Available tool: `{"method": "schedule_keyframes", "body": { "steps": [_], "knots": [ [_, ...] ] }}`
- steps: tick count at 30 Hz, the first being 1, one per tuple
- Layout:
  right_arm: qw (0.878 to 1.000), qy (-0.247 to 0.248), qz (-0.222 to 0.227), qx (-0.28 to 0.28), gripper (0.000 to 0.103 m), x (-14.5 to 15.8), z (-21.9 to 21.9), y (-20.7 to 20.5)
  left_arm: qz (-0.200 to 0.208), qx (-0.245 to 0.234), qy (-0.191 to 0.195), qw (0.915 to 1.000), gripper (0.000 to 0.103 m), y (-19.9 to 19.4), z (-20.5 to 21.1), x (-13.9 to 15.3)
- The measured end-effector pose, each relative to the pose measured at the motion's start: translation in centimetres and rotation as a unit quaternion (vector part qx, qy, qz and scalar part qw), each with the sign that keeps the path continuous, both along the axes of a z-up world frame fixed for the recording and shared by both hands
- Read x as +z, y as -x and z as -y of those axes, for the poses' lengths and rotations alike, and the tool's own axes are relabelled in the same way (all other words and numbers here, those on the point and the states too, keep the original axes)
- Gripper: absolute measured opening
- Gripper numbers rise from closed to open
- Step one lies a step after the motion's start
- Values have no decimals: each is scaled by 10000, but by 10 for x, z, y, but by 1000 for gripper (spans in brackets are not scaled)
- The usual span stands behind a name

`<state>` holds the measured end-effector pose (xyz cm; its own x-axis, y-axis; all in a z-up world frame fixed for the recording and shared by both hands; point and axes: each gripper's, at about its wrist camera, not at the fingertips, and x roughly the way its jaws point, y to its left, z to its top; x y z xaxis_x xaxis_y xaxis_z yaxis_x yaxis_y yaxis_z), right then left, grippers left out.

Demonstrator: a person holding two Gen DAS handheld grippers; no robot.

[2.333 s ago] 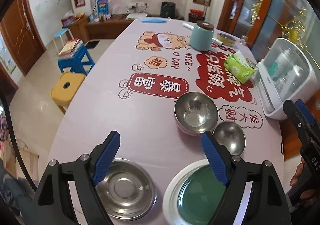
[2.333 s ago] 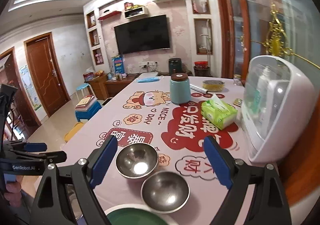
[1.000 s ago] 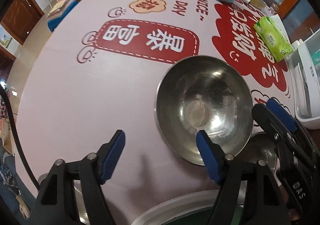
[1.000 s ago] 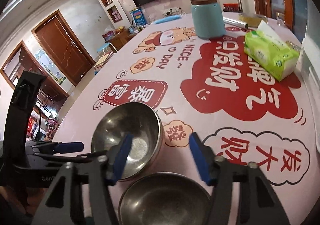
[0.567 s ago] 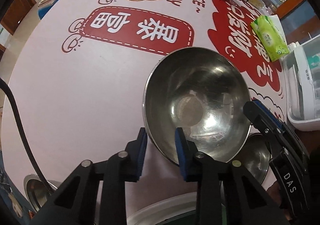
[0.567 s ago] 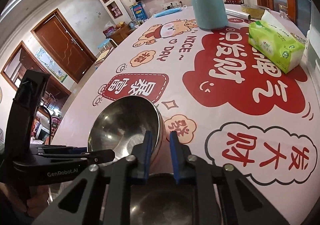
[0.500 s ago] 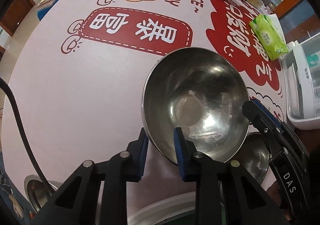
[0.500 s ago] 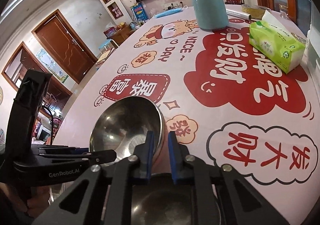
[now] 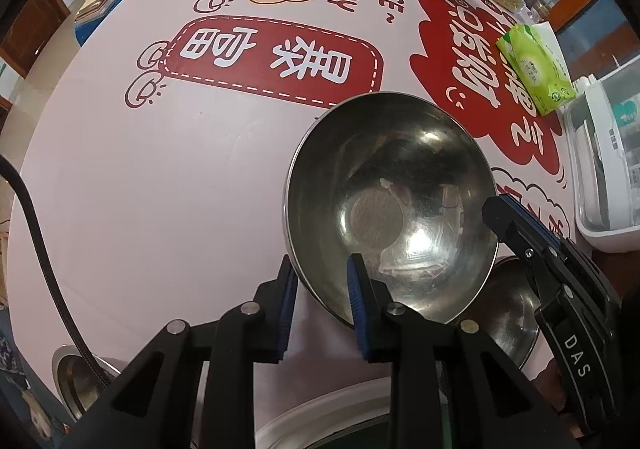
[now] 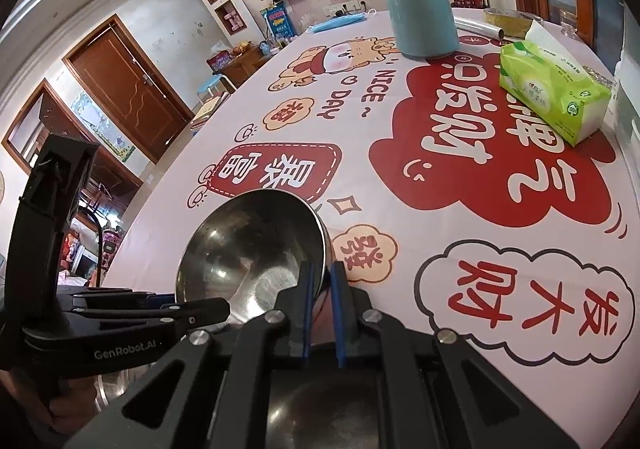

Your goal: Organize plates and bowls

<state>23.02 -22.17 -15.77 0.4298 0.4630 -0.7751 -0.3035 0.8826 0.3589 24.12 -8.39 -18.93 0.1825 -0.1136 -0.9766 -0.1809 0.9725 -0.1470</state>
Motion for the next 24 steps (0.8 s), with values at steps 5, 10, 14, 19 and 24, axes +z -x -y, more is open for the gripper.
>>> {"method": "schedule_keyframes", "body": {
  "steps": [5,10,14,19,24],
  "knots": [
    [9999,27,88,-66,6,9,1,7,-22,-78,-30,10000,23,4,2,6],
    [9995,-126,279,-94,6,26,5,15,128,-148,-86,9998,23,10,3,21],
    [9989,-193,411,-105,6,39,6,24,219,-168,-94,9996,23,18,2,34],
    [9978,-295,596,-45,6,56,3,37,344,-155,-108,9992,23,33,-3,51],
    [9964,-360,765,34,6,71,-2,51,487,-117,-111,9987,23,51,-9,68]
  ]
}}
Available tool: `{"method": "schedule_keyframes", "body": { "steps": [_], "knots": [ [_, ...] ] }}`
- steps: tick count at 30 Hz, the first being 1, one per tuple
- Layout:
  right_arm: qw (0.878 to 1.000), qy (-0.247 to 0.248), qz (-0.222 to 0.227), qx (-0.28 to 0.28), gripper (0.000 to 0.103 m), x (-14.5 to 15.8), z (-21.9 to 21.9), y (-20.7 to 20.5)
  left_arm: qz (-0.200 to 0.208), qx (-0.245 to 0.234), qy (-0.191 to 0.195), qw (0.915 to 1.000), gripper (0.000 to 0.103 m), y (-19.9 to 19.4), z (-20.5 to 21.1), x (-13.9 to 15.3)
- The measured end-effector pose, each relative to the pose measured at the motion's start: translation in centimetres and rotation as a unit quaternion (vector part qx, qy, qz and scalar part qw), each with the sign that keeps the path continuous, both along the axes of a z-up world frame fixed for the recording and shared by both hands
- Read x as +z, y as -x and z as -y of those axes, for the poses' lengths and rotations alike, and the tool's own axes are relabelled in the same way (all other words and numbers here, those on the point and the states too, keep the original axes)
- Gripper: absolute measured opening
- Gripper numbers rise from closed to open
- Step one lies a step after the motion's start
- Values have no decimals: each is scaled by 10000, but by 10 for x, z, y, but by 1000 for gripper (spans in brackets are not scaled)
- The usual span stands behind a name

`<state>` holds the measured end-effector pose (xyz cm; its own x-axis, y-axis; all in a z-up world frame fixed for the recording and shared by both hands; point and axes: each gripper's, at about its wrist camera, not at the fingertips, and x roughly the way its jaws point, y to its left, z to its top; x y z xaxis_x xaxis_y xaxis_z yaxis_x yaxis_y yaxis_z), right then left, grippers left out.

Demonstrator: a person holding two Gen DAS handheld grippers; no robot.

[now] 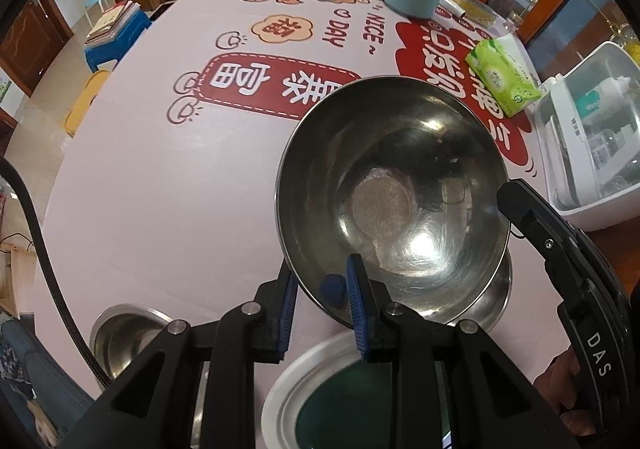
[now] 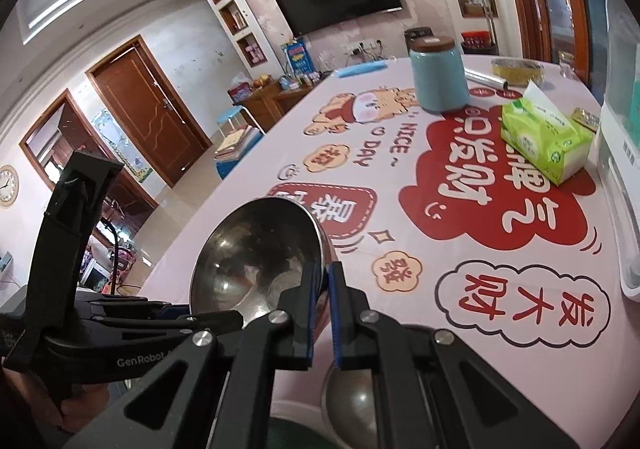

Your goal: Organize plates and bowls

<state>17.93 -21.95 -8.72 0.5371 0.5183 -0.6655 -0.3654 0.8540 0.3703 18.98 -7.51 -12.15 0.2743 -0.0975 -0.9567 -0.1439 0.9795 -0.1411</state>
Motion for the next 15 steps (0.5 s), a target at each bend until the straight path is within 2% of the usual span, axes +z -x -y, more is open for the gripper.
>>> {"method": "schedule_keyframes", "body": {
  "steps": [15],
  "knots": [
    [9983,-133,427,376,6,38,-27,52,495,272,93,9984,20,73,-36,45]
  ]
}}
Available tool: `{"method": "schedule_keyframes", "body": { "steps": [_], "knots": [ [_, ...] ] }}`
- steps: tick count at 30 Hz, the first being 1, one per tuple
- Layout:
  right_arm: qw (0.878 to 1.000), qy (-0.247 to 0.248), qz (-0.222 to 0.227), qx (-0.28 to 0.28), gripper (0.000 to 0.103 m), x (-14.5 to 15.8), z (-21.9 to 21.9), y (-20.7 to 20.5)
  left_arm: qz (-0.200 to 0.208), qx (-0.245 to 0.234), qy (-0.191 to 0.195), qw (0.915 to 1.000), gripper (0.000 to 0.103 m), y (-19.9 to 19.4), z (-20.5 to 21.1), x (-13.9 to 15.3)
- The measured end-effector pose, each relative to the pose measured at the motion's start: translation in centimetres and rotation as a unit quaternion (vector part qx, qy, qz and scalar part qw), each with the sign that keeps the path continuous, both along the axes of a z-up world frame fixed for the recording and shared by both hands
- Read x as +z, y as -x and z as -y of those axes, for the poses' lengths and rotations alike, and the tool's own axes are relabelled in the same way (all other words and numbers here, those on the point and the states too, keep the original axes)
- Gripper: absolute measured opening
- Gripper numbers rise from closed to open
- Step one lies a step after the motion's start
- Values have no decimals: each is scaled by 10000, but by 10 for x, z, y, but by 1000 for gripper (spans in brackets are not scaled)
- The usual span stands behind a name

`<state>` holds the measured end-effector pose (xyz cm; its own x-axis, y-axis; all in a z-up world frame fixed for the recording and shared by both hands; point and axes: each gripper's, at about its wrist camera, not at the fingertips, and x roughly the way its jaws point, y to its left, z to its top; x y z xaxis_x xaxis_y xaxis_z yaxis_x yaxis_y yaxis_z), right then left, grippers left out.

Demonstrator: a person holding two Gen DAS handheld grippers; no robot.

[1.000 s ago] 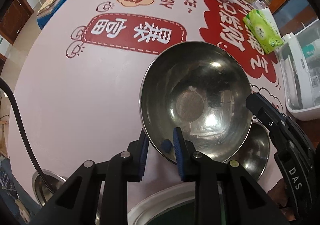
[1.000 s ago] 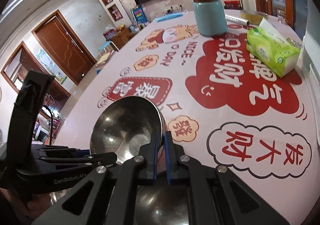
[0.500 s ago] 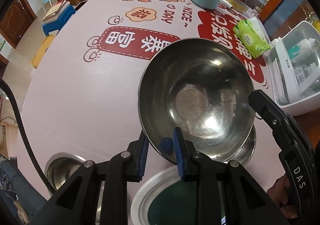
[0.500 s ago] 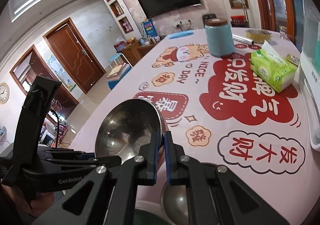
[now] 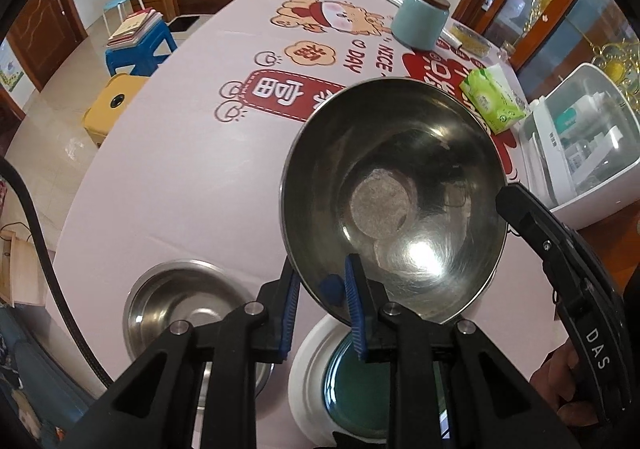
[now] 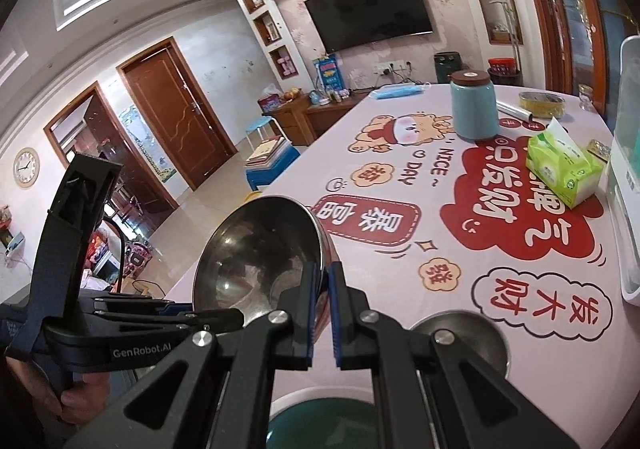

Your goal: Organize plates and bowls

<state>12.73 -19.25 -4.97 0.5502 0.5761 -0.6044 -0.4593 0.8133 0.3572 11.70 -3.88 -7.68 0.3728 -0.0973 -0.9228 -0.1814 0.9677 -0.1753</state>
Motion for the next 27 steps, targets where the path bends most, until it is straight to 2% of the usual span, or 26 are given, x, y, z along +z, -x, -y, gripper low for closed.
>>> {"method": "schedule_keyframes", "body": {
  "steps": [13,21,27],
  "knots": [
    [9989,47,65,467,6,6,-34,49,212,422,166,9987,19,72,-38,10],
    [9962,91,-59,865,7,1,-64,73,158,807,147,9965,18,113,-66,5],
    [9932,322,-167,1106,7,-6,-88,87,28,999,27,9950,17,131,-84,-4]
  ]
}}
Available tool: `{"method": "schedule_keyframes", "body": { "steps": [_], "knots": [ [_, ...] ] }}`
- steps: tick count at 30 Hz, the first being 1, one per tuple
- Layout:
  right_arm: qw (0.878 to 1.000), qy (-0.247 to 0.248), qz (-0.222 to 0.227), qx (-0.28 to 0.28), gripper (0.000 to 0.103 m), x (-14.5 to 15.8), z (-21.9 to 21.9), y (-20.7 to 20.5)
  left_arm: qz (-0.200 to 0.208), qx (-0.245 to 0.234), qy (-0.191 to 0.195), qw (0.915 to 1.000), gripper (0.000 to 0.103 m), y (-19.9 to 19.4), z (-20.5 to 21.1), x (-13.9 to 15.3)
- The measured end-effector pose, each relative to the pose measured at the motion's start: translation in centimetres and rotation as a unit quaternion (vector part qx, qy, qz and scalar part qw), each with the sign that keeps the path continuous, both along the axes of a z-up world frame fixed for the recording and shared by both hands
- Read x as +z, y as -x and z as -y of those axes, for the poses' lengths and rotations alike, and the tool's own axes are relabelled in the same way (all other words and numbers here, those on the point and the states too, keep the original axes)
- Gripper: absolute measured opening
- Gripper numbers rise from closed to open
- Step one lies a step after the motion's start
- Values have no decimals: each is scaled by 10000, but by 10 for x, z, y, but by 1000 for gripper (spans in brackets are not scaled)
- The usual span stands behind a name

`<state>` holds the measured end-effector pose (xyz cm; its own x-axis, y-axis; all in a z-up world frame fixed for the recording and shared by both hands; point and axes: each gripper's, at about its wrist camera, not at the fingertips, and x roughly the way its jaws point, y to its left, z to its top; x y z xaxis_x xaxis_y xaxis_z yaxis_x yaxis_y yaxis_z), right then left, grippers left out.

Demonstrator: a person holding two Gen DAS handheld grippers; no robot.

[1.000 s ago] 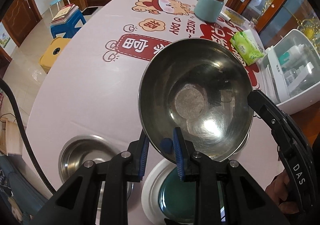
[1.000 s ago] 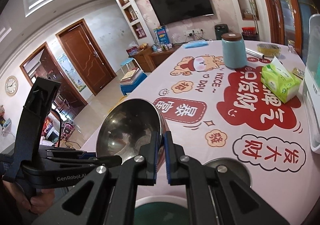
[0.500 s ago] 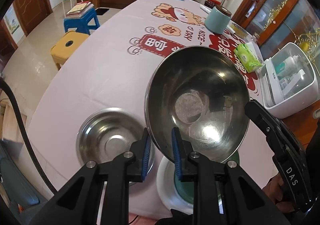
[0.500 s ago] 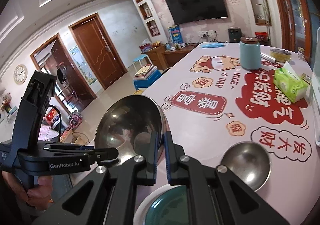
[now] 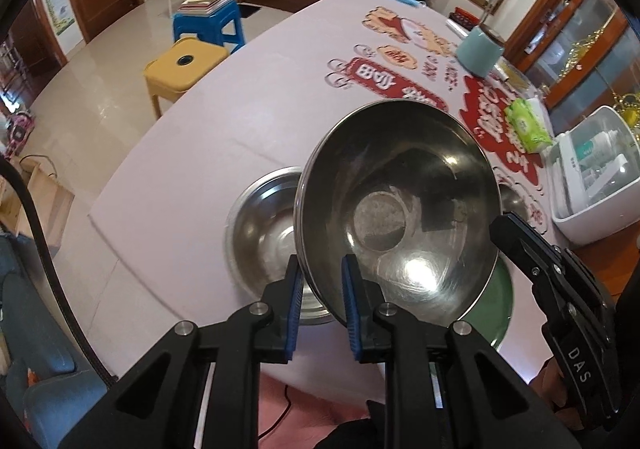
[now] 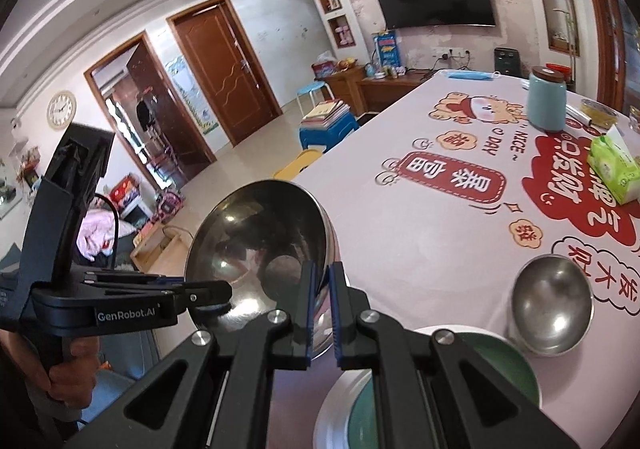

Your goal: Organize plates and bowls

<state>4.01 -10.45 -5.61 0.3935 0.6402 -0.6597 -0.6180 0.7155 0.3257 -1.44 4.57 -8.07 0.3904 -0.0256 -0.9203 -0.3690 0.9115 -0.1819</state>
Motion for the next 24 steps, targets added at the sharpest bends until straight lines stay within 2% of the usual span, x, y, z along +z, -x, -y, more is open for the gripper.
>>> {"method": "schedule_keyframes", "body": {
  "steps": [8,12,15,24],
  "knots": [
    [9987,340,-332,201,8,-27,-23,5,-328,144,-43,9993,17,6,-17,-28],
    [9973,461,-528,216,8,-41,-31,3,-407,54,-186,9990,17,4,-19,-43],
    [9961,536,-674,190,8,-50,-36,-2,-523,25,-107,9986,17,1,-22,-55],
    [9938,695,-850,-189,7,-61,-50,-12,-819,-468,71,9955,18,-23,-39,-82]
  ]
}}
